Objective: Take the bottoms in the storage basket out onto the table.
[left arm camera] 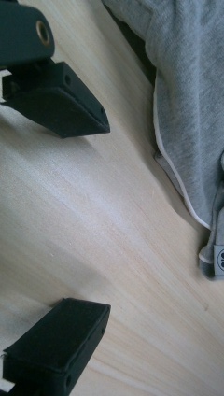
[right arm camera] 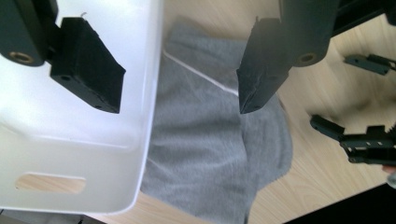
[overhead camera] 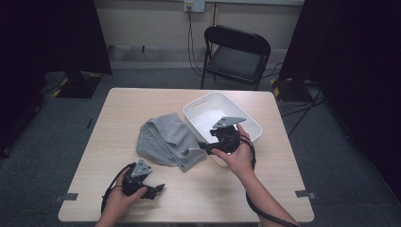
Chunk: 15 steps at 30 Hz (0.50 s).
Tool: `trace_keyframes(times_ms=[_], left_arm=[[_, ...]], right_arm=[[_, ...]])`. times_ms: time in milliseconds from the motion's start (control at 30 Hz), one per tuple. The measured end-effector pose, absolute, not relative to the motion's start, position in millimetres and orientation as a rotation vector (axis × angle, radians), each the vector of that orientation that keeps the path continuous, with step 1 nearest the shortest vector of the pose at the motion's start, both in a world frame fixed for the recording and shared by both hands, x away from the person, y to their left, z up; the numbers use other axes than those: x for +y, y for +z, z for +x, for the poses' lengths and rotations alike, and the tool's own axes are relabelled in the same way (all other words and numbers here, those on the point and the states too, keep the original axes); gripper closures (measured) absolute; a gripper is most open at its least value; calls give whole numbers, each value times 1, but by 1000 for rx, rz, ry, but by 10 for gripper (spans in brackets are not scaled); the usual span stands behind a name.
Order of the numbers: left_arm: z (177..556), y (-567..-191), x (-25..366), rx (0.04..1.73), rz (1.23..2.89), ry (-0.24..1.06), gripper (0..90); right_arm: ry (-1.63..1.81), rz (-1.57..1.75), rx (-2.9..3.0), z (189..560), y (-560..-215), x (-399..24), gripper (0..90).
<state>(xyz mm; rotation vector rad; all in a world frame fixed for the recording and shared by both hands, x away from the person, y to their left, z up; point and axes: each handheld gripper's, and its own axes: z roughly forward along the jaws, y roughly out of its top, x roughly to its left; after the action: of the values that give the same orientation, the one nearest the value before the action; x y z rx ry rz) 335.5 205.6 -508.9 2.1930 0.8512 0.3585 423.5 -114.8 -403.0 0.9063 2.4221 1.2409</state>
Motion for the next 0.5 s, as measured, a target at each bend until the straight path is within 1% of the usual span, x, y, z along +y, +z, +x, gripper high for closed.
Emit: trace_keyframes(times_ms=[133, 400, 433, 500], left_arm=[[335, -509, 206, 851, 2192, 359, 114], [335, -509, 206, 856, 2193, 361, 113], [335, -509, 205, 857, 2193, 361, 113], [335, -509, 205, 860, 2191, 362, 112]], right_arm=[[1208, 919, 2428, 420, -411, -124, 322], [1212, 940, 2428, 417, -423, -132, 359], [1211, 939, 2427, 417, -424, -132, 367], [1212, 931, 2436, 416, -427, -132, 422]])
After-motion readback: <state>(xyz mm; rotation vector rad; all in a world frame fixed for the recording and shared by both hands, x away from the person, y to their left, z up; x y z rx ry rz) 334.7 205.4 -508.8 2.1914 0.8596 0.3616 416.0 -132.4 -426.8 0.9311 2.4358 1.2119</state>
